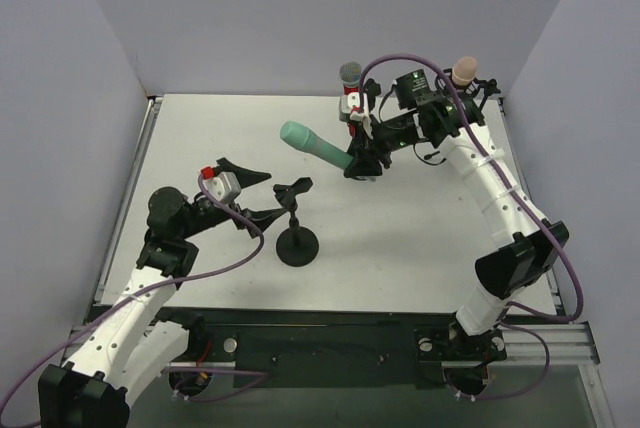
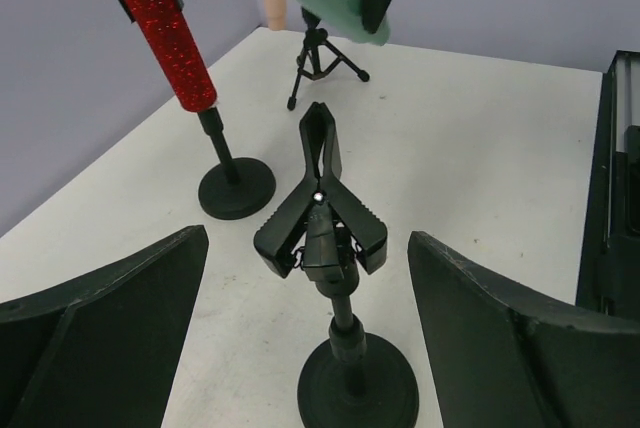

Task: Attach the microphones to the stand

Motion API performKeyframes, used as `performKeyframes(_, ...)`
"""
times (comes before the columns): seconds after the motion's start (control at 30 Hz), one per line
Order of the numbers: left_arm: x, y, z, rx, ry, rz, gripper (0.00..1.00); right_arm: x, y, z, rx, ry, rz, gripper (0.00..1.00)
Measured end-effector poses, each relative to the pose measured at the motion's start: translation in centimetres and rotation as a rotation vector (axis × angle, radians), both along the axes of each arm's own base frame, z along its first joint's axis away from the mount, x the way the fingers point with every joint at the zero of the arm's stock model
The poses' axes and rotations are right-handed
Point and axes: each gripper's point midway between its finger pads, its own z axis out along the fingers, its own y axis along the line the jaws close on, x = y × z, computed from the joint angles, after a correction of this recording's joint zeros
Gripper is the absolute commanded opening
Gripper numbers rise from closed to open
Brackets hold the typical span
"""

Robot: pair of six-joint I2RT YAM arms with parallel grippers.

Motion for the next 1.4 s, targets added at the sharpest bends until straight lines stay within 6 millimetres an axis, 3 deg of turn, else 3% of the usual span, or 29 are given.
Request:
performKeyframes(0.1, -0.6, -0.4, 0.0, -0.009, -0.004, -0.046, 0.93, 0.9, 1.0, -1.0, 0.008, 0.045, -0.017, 0.0)
performKeyframes(0.33, -0.9, -0.6, -0.9, -0.011, -0.018, -0.062, 0.91, 0.4, 2.0, -2.9, 0.035, 0.143, -0.025, 0.0)
performKeyframes(0.63, -0.3, -0.9, -1.3, -0.011, -0.005, -0.067, 0.88, 0.5, 2.5, -3.0, 0.059, 0.161, -0.028, 0.0)
performKeyframes(0.77, -0.1, -1.0, -1.4, -0.018, 0.004, -0.067, 0.81, 0.4, 2.6, -3.1, 0.064, 0.167, -0.022, 0.0)
performKeyframes(0.9, 0.2, -1.1, -1.8, -0.019, 0.023, -0.065, 0.66, 0.2, 2.5, -3.5, 0.06, 0.178, -0.02, 0.0)
performKeyframes(0.97, 0.2, -1.2, -2.0, -0.018, 0.033, -0.067, 0.5, 0.1, 2.5, -3.7, 0.06, 0.182, -0.016, 0.0)
performKeyframes(1.07, 0.1, -1.3, -2.1, -0.023, 0.052, -0.074, 0.17, 0.0, 2.5, -4.1, 0.056, 0.185, -0.01, 0.0)
performKeyframes(1.17, 0.2, -1.3, -2.2, -0.025, 0.059, -0.071, 0.01, -0.1, 2.4, -4.5, 0.049, 0.185, -0.008, 0.0)
performKeyframes(1.33, 0.1, -1.3, -2.3, -0.021, 0.065, -0.07, 0.02, -0.3, 2.6, -4.9, 0.054, 0.173, 0.022, 0.0)
performKeyframes(1.4, 0.1, -1.3, -2.3, -0.022, 0.065, -0.069, 0.21, -0.6, 2.6, -5.0, 0.055, 0.173, 0.039, 0.0)
